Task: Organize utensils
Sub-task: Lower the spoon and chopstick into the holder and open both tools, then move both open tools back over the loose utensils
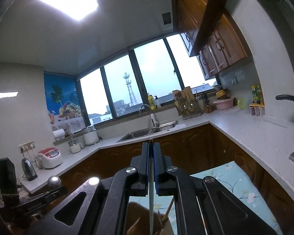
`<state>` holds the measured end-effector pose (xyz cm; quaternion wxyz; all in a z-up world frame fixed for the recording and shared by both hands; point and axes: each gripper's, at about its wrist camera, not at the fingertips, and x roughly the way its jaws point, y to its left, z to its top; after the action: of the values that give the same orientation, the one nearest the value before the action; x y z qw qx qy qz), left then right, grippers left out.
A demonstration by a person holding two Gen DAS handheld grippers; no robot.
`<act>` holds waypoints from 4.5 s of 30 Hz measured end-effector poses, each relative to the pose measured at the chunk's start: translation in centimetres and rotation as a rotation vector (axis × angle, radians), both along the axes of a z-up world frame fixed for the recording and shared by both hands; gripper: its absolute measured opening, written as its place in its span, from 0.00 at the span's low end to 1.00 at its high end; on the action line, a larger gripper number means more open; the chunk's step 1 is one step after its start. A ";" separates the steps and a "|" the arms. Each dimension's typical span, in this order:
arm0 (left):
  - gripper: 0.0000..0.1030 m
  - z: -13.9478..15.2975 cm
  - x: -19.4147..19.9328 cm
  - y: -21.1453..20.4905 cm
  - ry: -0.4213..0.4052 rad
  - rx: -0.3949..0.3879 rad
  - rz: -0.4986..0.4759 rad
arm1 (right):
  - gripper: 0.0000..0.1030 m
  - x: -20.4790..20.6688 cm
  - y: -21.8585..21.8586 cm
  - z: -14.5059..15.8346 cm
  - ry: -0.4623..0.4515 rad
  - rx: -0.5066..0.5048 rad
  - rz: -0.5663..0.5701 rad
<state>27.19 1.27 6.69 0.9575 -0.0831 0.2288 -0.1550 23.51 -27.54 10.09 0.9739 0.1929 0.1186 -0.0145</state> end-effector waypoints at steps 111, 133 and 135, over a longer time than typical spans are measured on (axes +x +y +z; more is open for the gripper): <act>0.79 -4.4 -10.2 4.1 0.248 -0.055 0.115 | 0.98 -10.1 3.8 -10.3 0.397 0.159 0.119; 0.79 -6.3 -13.0 4.0 0.328 0.018 0.122 | 0.98 -13.3 5.2 -12.5 0.490 0.127 0.123; 0.79 -6.5 -12.9 3.8 0.333 0.034 0.119 | 0.98 -13.3 5.3 -12.8 0.502 0.118 0.125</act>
<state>14.29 5.08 0.15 0.9150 -0.1050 0.3816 -0.0781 10.21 -22.25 -2.70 0.9001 0.2320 0.3688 0.0053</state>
